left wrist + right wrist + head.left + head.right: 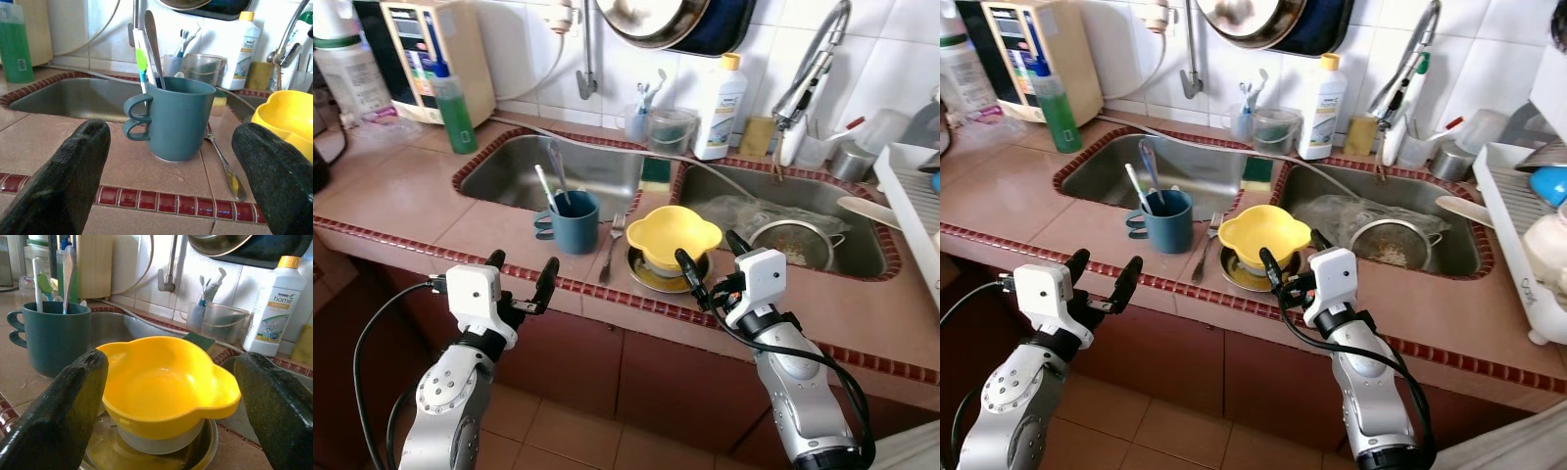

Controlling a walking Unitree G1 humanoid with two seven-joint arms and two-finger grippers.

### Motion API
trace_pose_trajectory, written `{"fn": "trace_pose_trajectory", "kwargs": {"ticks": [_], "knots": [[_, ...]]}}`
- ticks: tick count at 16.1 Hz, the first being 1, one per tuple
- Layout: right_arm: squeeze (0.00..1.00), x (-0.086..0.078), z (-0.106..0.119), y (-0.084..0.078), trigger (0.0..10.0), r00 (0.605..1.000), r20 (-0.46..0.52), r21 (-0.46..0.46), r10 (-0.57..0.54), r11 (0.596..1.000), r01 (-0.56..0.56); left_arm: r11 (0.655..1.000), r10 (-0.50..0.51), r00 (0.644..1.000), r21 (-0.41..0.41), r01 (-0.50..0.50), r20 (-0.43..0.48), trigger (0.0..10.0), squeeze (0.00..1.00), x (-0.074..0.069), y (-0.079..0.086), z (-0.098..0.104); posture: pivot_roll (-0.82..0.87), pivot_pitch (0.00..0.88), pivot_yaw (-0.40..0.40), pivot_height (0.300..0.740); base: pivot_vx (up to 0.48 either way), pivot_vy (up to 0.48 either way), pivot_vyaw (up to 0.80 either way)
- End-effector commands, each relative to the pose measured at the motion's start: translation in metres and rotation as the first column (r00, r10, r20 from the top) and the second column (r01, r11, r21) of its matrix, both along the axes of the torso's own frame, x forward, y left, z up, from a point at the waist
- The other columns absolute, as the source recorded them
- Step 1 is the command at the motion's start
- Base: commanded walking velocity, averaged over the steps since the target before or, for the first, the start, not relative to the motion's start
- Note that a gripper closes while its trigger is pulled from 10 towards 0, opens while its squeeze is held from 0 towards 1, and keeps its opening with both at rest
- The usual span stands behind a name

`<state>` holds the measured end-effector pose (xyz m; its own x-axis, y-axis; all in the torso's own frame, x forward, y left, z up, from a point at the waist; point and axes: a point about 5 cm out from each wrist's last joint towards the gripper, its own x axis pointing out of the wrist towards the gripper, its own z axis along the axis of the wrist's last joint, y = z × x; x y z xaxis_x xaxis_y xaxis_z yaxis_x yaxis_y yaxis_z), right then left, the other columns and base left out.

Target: Kitchen organization

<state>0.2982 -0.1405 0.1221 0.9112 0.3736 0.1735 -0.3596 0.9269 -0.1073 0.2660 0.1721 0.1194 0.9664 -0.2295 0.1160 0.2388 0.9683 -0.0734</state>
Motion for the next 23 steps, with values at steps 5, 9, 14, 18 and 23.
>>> {"fn": "trace_pose_trajectory", "kwargs": {"ticks": [5,9,14,18,23], "knots": [[0.0,0.0009,0.0015,-0.0013,10.0,1.0,0.017,-0.009,-0.007,1.0,0.007,0.999,-0.038,0.999,0.025,0.039,-0.016,10.0,0.0,0.0028,-0.003,-0.0009,-0.09,0.0,-0.001,0.74,0.0,0.114,0.0],[0.0,0.0002,0.0008,-0.0005,10.0,1.0,0.018,-0.012,-0.002,1.0,0.002,0.999,-0.046,0.999,0.026,0.047,-0.019,10.0,0.0,0.0027,-0.0036,-0.001,-0.09,0.0,0.001,0.74,0.0,0.0,0.0],[0.0,-0.001,-0.0001,0.0005,10.0,1.0,0.018,-0.017,0.006,1.0,-0.005,0.998,-0.052,0.998,0.026,0.053,-0.024,10.0,0.0,0.0015,-0.0043,-0.0015,-0.09,0.0,0.001,0.74,0.0,0.058,0.0],[0.0,-0.0024,-0.0009,0.0,10.0,1.0,0.015,-0.021,0.007,1.0,-0.007,0.998,-0.056,0.998,0.027,0.057,-0.028,10.0,0.0,0.0,-0.0053,-0.0025,-0.09,0.0,0.001,0.74,0.0,0.305,0.0],[0.0,-0.0051,-0.0024,-0.0011,10.0,1.0,0.012,-0.028,0.006,1.0,-0.006,0.998,-0.06,0.998,0.028,0.061,-0.035,10.0,0.0,-0.002,-0.0065,-0.0039,-0.09,0.0,0.002,0.74,0.0,0.299,0.0]]}}
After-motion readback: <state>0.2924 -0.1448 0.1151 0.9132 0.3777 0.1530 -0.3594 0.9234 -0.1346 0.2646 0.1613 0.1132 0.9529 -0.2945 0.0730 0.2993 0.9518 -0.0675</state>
